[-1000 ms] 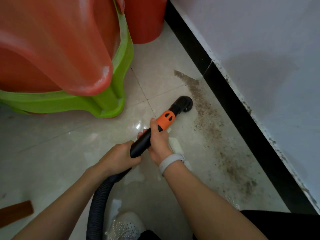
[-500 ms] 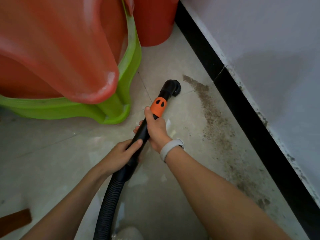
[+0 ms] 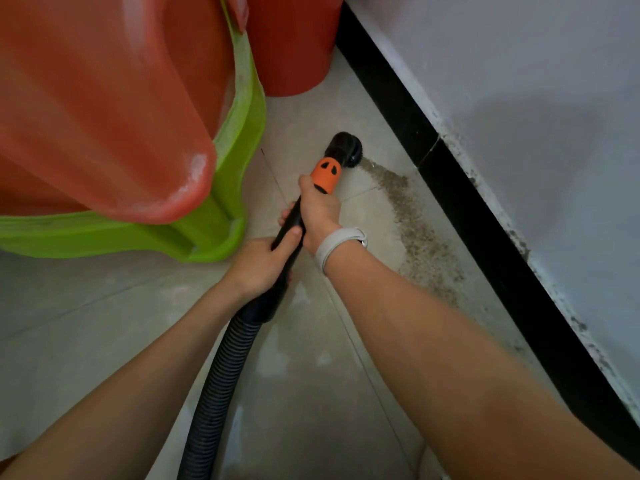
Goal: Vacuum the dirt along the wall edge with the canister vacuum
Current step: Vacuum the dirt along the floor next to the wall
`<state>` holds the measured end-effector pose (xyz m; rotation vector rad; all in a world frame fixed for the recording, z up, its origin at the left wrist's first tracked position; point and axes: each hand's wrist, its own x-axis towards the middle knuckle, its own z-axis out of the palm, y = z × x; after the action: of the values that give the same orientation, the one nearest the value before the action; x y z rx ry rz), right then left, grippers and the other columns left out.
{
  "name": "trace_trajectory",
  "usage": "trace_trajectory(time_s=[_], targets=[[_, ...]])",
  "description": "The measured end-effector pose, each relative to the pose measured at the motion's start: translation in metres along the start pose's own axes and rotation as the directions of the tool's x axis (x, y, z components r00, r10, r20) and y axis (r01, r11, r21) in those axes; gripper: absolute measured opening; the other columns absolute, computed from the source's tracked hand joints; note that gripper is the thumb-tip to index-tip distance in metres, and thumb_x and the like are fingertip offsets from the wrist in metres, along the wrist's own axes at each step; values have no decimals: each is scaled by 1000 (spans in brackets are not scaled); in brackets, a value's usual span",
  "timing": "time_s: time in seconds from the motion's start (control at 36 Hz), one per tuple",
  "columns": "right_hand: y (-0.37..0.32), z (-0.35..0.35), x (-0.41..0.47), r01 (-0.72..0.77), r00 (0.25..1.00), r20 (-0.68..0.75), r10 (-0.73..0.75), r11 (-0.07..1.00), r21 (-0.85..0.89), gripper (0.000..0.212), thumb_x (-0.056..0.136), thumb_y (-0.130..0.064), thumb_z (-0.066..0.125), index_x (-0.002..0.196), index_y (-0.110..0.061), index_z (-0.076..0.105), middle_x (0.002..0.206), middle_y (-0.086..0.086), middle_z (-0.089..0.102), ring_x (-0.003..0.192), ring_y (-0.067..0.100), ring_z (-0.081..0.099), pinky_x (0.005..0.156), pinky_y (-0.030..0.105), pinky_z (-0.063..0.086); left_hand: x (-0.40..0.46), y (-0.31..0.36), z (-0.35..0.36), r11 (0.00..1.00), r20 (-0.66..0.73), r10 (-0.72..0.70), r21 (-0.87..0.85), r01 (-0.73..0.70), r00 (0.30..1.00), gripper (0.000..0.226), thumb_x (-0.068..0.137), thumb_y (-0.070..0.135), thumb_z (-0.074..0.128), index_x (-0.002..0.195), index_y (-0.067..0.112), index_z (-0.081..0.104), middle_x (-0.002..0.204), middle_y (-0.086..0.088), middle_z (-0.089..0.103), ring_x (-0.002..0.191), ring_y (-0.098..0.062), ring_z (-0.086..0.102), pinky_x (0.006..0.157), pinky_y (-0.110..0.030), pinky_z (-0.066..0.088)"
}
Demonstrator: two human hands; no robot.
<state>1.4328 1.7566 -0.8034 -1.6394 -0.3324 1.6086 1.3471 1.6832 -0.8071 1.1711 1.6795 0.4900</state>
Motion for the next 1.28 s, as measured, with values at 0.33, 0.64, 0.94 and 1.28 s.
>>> trace_trajectory(time_s=[0.33,0.64,0.94,1.28], targets=[[1,-6,3,-31,1000,-6,31,999,18,26,92,-23,59,74,-8,49,53,6,47,34,15,49,39,24,47,1,-2,0,998,35,22,55,-24,999,57,96,52,41,70,7,65,57,-4,68,52,-13,65,56,-27,49],[-63,17,46,43,996,77,-35,994,-102,31,90,-31,59,76,-4,52,38,4,55,45,24,58,72,48,60,72,43,-9,999,20,-39,-29,40,999,60,94,60,42,67,13,66,48,2,65,51,-15,63,57,-27,50],[-44,-6,17,-36,999,18,36,999,-6,26,94,-26,59,81,-6,47,59,11,50,43,21,52,42,28,49,42,25,1,998,66,8,59,-11,998,62,93,61,42,63,13,66,58,-3,69,66,-25,69,74,-39,57],[-14,-7,-24,-69,995,-62,75,994,83,28,95,-23,57,76,-6,47,48,8,47,36,20,48,39,27,47,-7,18,-15,997,165,-37,74,25,986,54,96,55,43,66,13,62,58,-6,68,60,-22,67,70,-37,56]])
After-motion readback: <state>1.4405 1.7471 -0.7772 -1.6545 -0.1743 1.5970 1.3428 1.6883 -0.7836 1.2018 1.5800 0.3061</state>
